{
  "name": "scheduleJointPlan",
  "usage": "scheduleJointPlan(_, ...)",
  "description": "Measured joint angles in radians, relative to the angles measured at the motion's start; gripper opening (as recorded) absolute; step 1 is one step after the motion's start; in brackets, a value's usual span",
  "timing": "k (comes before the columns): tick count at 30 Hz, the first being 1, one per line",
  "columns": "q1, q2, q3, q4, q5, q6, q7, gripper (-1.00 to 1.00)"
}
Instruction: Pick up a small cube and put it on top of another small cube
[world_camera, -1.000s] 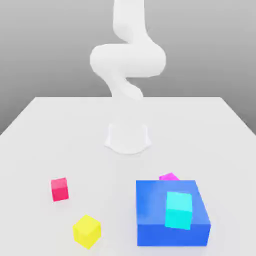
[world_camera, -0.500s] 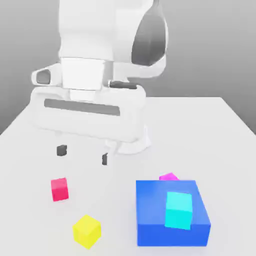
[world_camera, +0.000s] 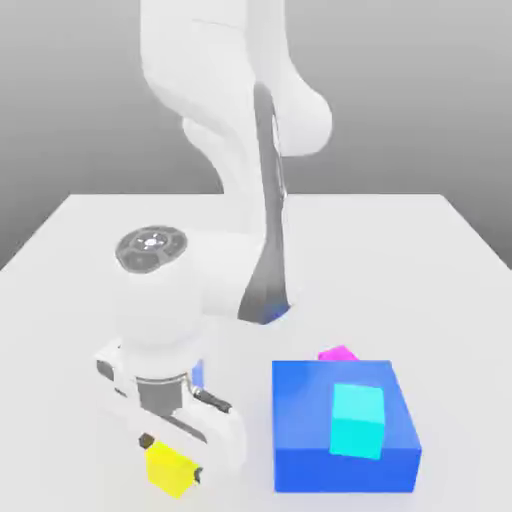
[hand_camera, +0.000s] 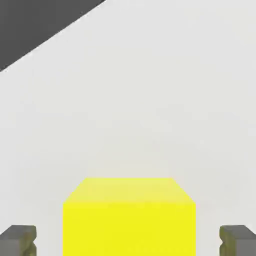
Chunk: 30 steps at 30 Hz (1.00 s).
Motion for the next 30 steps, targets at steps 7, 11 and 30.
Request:
scheduleJointPlan(7, 0.000, -0.076, -0.001, -0.015, -0.006, -0.060, 0.005, -1.00)
scheduleJointPlan(11, -0.018, -0.217, -0.031, -0.074, -0.006, -0.143, 0.040, -1.00)
scheduleJointPlan(30, -0.245, -0.306, -0.133, -0.344, 0.037, 0.037, 0.255, 1.00)
